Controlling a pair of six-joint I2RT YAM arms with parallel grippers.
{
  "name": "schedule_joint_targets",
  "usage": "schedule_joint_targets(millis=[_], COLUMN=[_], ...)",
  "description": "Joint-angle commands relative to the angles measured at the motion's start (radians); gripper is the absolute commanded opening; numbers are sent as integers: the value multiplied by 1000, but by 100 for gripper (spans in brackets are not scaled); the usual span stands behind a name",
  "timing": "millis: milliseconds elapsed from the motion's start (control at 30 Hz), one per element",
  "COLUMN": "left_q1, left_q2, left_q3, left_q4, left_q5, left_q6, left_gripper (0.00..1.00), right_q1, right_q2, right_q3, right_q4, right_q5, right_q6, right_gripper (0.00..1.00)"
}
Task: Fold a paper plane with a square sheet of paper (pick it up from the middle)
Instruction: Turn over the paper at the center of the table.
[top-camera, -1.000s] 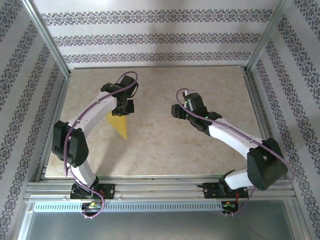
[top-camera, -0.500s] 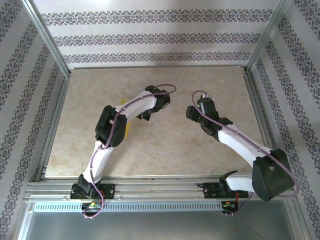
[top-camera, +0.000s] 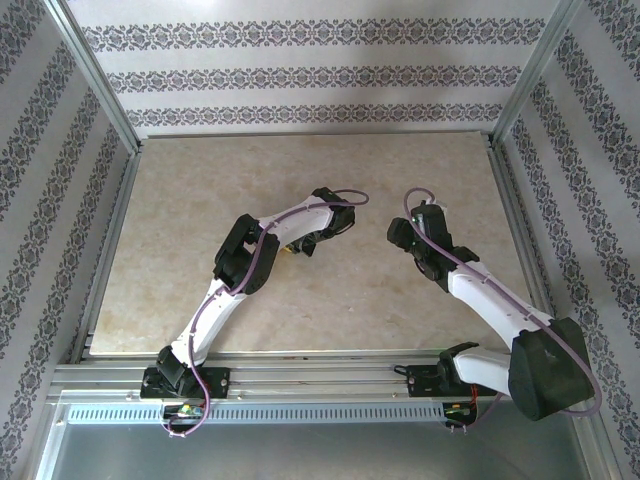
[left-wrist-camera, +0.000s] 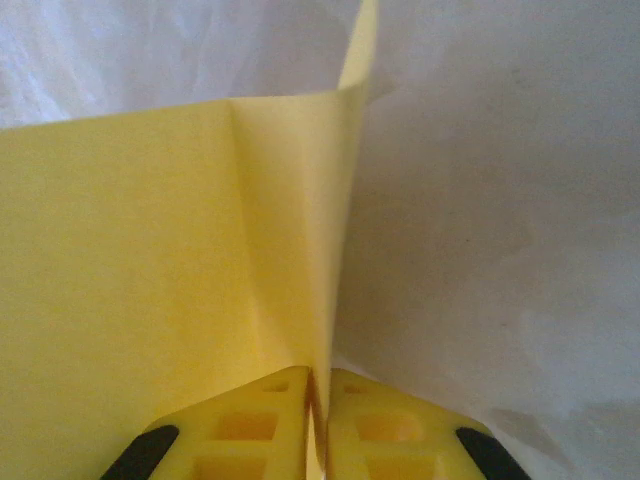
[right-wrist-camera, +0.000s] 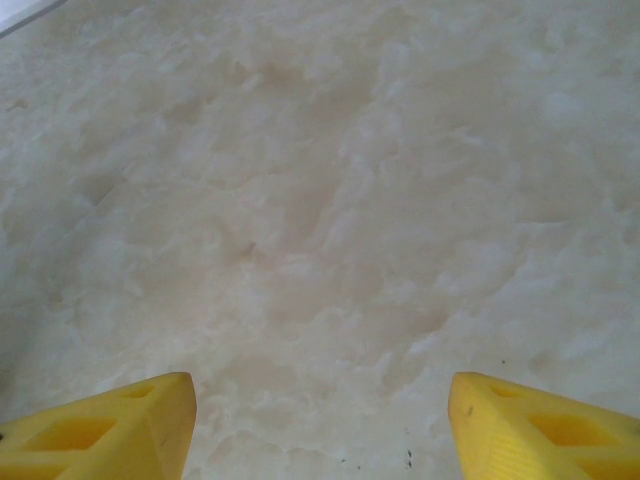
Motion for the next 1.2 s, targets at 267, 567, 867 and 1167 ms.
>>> schedule_joint_targets(millis=[267,567,867,1167], left_q1=[-26,55,333,350], left_q2=[-124,-499,-884,-876], left_q3=[28,-303,-901,-1025], left_q4=[109,508,898,871], left_q5=[371,816,863,747], left_q6=[33,0,-67,58], left_gripper=[36,56,58,47], right_q1=[-12,-17,106,204], right_q2=[46,125,277,415], right_q3=[7,37,157,247], right_q4=[16,61,106,129], right_q5=[-57,-180,-308,-335], right_q6=[49,52,30,92], right_gripper=[68,71,70,69])
